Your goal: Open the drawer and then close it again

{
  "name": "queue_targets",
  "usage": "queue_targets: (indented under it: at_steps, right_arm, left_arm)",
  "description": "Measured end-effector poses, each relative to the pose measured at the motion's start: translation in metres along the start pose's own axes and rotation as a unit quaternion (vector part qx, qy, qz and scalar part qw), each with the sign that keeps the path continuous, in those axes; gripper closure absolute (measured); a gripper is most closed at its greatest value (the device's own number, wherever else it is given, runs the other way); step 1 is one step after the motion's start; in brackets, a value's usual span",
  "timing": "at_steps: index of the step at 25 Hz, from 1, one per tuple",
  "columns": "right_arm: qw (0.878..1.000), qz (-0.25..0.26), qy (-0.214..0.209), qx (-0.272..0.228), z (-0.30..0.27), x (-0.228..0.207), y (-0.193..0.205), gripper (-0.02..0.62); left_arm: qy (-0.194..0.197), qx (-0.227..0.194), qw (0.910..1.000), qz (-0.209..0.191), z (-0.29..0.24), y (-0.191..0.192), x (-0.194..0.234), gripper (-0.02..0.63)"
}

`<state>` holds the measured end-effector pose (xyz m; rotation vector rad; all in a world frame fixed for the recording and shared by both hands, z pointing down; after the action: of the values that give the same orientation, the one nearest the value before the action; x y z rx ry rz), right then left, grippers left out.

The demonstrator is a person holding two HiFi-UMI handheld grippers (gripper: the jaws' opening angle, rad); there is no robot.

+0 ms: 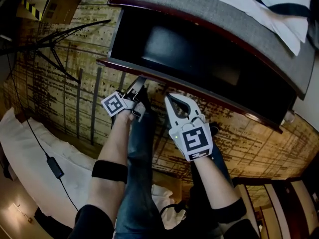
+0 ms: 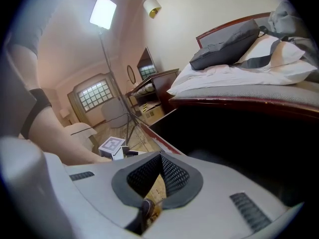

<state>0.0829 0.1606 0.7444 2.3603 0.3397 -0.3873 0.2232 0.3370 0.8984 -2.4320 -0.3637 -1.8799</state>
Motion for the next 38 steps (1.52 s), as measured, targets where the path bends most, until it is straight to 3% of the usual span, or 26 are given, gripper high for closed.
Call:
queue_targets:
  at_steps: [12, 18, 21, 24, 32, 35, 38]
  right_arm:
    - [0.998, 0.047, -0.026, 0.026, 0.0, 0.023, 0.019, 0.591]
    - [0.997, 0.059, -0.028, 0.029, 0.011, 0.033, 0.009, 0.591]
    - [0.997, 0.063, -0.026, 0.027, 0.024, 0.035, -0.004, 0.591]
    - [0.998, 0.06, -0.018, 0.026, 0.045, 0.038, -0.021, 0.591]
    - [0.998, 0.057, 0.016, 0.017, 0.139, 0.049, -0.092, 0.591]
    - [0.998, 0.053, 0.033, 0.001, 0.181, 0.053, -0.12, 0.591]
    - [0.997, 0.053, 0.055, -0.018, 0.221, 0.053, -0.149, 0.591]
  left_arm:
    - [-0.005, 0.008, 0.9998, 0.015, 0.032, 0.025, 0.008, 0.549]
    - [-0.059, 0.038, 0.9972, 0.027, 0.054, 0.027, -0.004, 0.534]
    - [-0.109, 0.046, 0.9927, 0.023, 0.08, 0.029, -0.021, 0.537]
    - [-0.096, 0.047, 0.9943, -0.001, 0.091, 0.027, -0.064, 0.604]
    - [-0.073, 0.041, 0.9909, -0.105, 0.102, -0.013, -0.228, 0.604]
    - [-0.073, 0.036, 0.9844, -0.156, 0.103, -0.03, -0.298, 0.604]
    - [-0.083, 0.024, 0.9718, -0.219, 0.1, -0.046, -0.372, 0.604]
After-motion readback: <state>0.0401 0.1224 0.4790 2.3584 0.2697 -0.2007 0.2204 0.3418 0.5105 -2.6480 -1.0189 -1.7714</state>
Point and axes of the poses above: the fingertips, and each gripper's own axes: z backward along the fingers, x to its left, y out of its underside, the point moved 10 cm from there along z, backward along the fingers, and after that the axes turned 12 degrees about x, right-handed, at the moved point
